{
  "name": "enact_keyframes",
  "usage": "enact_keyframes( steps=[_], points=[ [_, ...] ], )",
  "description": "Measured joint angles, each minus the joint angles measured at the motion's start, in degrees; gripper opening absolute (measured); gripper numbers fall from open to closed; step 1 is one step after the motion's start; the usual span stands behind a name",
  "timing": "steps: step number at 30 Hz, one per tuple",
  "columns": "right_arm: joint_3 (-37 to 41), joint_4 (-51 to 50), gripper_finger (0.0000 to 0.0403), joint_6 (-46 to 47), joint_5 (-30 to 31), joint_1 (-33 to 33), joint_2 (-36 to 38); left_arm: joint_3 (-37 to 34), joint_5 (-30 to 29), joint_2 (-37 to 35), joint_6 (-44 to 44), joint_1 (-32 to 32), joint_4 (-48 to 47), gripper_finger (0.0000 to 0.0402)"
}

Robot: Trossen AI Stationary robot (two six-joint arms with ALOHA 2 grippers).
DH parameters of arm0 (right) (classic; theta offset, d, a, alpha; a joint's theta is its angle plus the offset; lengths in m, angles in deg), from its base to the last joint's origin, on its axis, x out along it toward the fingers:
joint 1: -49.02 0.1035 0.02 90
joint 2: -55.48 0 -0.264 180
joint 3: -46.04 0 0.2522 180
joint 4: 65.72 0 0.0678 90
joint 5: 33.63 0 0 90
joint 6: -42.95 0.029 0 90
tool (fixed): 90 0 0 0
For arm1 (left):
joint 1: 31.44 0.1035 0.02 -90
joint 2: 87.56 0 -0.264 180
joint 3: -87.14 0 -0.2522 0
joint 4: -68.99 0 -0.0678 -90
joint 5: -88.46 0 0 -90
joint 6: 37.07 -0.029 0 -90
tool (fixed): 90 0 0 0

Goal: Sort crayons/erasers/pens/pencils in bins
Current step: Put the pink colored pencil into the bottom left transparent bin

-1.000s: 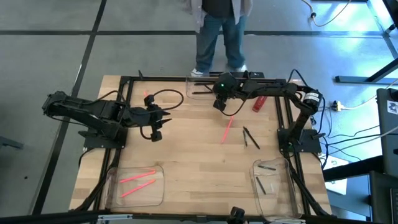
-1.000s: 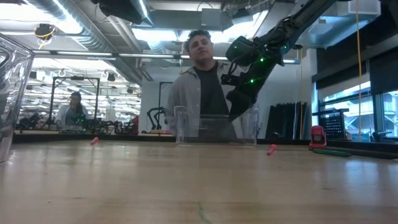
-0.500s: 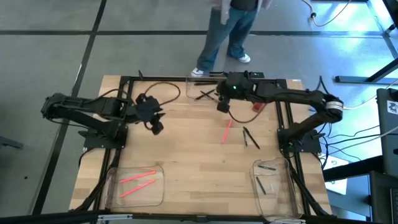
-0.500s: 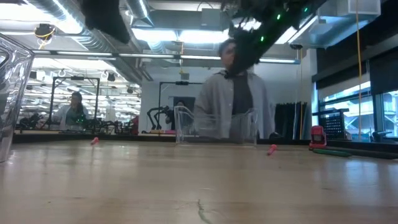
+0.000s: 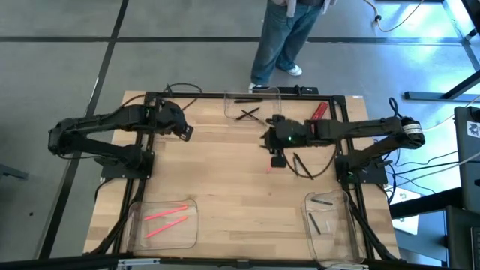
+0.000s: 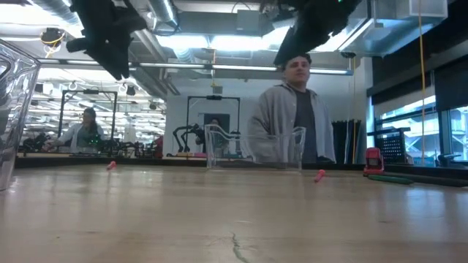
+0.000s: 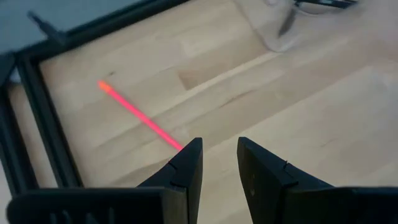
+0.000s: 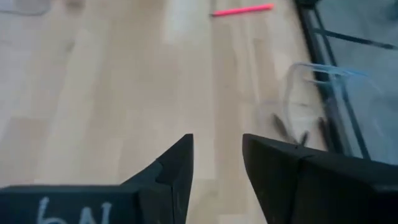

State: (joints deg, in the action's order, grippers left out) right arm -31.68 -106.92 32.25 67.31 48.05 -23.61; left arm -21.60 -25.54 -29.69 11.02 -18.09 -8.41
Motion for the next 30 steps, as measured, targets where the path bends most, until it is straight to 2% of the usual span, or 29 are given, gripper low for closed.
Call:
enact_keyframes(
  steps=[7, 11, 15, 22, 26, 30],
  points=[
    [0.00, -1.97, 0.0140, 0.50, 0.00, 7.59, 0.00, 0.00, 8.87, 1.56, -0.27, 13.71, -0.19, 0.0094],
    [0.00, -2.10, 0.0140, 2.68, 0.01, 11.49, 0.00, 0.00, 12.08, 4.88, -4.50, 20.50, -0.19, 0.0094],
    [0.00, -4.01, 0.0140, 8.16, 0.33, 14.18, 0.00, 0.00, 13.47, 8.59, -6.76, 24.22, -0.21, 0.0094],
    [0.00, -10.08, 0.0140, 16.26, 8.92, 18.55, 0.00, 0.00, 15.87, 14.02, -7.83, 30.04, -0.36, 0.0094],
    [0.00, -11.42, 0.0140, 19.48, 9.59, 19.47, 0.00, 0.00, 19.83, 16.43, -9.88, 35.01, -1.63, 0.0094],
    [0.02, -11.54, 0.0140, 20.81, 9.81, 20.04, 0.00, 0.01, 20.62, 18.50, -10.01, 38.31, -1.94, 0.0094]
  ],
)
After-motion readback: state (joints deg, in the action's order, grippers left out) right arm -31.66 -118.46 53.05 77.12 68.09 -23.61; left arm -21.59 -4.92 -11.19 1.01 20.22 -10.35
